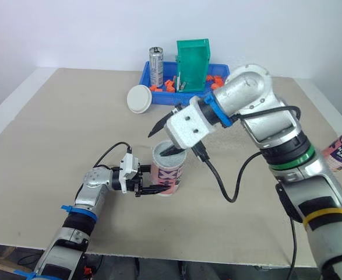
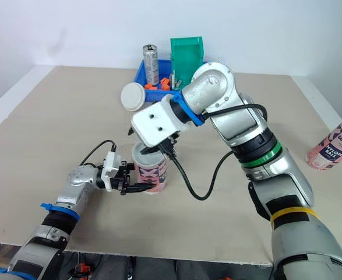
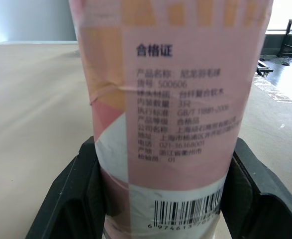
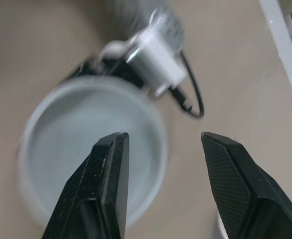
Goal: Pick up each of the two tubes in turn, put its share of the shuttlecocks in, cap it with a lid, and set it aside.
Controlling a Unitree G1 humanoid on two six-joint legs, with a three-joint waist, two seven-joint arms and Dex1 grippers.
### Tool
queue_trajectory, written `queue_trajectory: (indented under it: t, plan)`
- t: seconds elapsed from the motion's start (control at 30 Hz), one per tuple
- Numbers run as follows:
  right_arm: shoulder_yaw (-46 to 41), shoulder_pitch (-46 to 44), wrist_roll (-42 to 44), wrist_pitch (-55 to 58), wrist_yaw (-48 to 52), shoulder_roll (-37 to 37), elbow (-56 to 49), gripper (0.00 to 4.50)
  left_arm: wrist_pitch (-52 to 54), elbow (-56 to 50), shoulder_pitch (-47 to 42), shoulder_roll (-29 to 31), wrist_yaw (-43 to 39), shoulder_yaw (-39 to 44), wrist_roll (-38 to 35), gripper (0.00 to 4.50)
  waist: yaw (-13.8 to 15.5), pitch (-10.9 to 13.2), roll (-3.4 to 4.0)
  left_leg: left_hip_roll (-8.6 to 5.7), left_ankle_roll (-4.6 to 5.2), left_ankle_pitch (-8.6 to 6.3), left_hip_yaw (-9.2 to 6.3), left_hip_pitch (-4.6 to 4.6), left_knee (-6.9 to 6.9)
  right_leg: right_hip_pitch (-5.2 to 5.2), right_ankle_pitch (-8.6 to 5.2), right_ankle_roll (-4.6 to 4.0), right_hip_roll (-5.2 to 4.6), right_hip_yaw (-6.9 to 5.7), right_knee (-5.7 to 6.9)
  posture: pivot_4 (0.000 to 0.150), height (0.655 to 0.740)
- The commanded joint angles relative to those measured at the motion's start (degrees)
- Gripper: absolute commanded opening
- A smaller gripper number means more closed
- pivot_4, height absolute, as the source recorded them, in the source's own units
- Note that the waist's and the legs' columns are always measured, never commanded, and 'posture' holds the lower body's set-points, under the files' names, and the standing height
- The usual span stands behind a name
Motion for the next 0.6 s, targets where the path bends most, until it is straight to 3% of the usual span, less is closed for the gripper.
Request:
queue_trajectory:
  t: [0.03,0.13,0.3,0.6]
  plan:
    - [-6.5,-4.4,6.0,5.0,2.9,-2.0,0.0,2.57,1.2,2.2,1.3,0.7,0.5,-0.6,2.2,2.75,0.1,0.0,0.0,0.0,0.0,0.0,-0.01,-0.05,0.0,-0.02,0.0,0.0,0.0,-0.01,0.0,0.15,0.7362]
    - [-7.2,-5.1,9.6,5.2,4.9,-5.7,0.6,2.57,1.1,2.3,1.4,0.7,0.5,-0.6,2.1,2.75,0.1,0.0,-0.01,-0.01,-0.02,-0.01,-0.1,-0.11,-0.01,0.02,-0.08,-0.03,-0.04,-0.13,-0.06,0.15,0.7362]
    - [-4.3,-3.3,12.0,3.5,5.0,-9.5,-1.6,0.12,0.9,2.6,1.4,0.7,0.4,-0.6,2.2,2.75,0.0,0.0,0.04,-0.01,-0.03,-0.02,-0.12,-0.06,-0.06,-0.02,-0.09,-0.05,-0.01,-0.14,-0.06,0.15,0.7362]
    - [3.1,1.3,4.6,-2.7,4.5,-8.6,-3.6,0.05,0.9,2.6,1.3,0.7,0.4,-0.6,2.3,2.75,0.0,0.0,0.04,-0.01,-0.02,-0.02,-0.13,-0.08,-0.05,-0.03,-0.08,-0.04,0.01,-0.15,-0.06,0.15,0.7362]
